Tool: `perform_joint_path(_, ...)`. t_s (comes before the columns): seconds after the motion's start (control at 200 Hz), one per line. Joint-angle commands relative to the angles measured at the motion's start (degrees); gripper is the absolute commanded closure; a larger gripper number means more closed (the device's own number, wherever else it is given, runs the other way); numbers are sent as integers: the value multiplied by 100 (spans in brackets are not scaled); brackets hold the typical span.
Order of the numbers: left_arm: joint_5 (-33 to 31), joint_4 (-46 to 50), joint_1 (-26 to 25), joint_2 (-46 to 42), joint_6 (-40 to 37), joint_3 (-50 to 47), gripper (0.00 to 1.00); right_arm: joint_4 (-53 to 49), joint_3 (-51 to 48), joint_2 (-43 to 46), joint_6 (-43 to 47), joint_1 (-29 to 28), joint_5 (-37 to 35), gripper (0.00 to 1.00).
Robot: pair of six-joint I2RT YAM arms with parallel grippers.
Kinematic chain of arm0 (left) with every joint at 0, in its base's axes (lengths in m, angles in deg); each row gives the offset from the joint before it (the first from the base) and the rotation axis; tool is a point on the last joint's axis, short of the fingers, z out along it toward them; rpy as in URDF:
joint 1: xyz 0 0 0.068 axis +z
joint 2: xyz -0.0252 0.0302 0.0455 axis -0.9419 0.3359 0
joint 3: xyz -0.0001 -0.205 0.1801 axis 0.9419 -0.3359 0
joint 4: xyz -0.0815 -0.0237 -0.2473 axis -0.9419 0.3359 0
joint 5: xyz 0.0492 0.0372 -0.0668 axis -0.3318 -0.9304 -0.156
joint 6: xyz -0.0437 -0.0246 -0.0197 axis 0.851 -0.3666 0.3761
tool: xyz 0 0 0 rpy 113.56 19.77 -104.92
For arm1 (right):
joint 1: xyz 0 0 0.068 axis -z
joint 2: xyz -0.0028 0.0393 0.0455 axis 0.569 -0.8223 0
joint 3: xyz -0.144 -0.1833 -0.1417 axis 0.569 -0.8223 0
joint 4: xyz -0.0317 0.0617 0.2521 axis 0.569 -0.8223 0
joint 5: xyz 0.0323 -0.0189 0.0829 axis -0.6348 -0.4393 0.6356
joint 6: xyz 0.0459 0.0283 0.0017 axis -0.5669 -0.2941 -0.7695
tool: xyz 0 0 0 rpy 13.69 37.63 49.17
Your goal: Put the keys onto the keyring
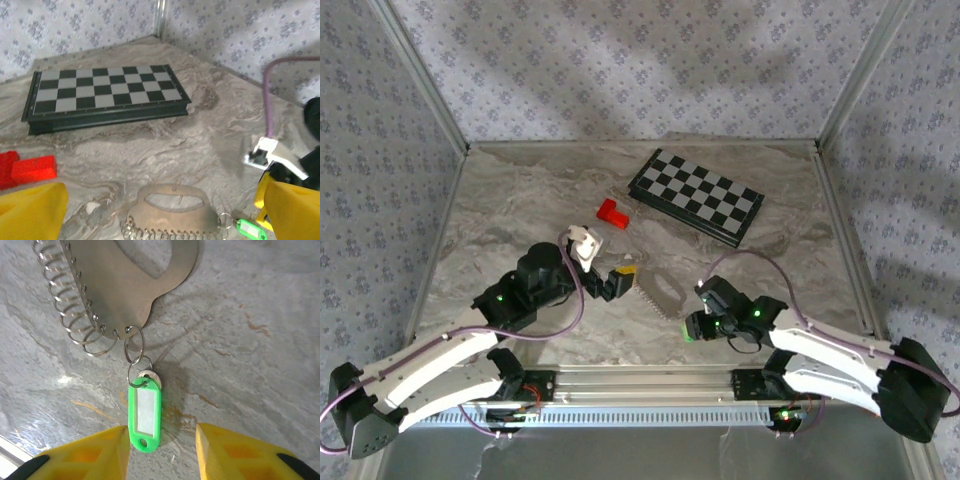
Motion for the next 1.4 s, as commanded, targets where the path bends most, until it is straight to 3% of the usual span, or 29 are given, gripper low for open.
perform_joint_path(0.0,-577,509,28,-24,245,304,0,-660,135,499,-124,5,-270,55)
perform_joint_path(0.155,-898,1157,30,-5,278,494,0,-1106,498,1246,273,324,-569,45)
perform_joint_path(0.22,-1175,1562,37,13,291,674,0,-1090,626,1443,408,506,-520,32)
perform_joint_path(0.33,-1731,2088,32,-47,404,860,0,-1192,954,1468,730,775,-639,20)
perform_joint_path(0.355,-1807,2141,36,-76,432,861,0,-1152,996,1467,800,847,-628,15)
perform_joint_path(0.37,-1876,2185,30,-101,469,861,0,-1131,1015,1472,847,886,-630,3)
perform_joint_path(0.385,-1990,2206,35,-135,515,842,0,-1104,1036,1468,899,923,-630,0)
perform_joint_path(0.615,-3697,1872,90,-648,764,333,0,-1025,1342,1488,1431,1507,-1510,0)
perform_joint_path(0.74,-4290,1752,442,-569,630,228,0,-795,1342,1654,1715,1879,-2092,0)
perform_joint_path(0.875,-4257,1749,1024,-264,498,190,0,-316,1112,1913,2027,2391,-2500,0)
perform_joint_path(1.01,-4375,1051,1378,-77,33,-308,0,56,846,2128,2249,2930,-2497,0)
perform_joint_path(1.144,-4465,667,1797,78,65,-653,0,497,526,2362,2487,3389,-2499,0)
perform_joint_path(1.394,-4542,229,2257,476,66,-937,0,1283,-34,2256,2654,4539,-1698,0)
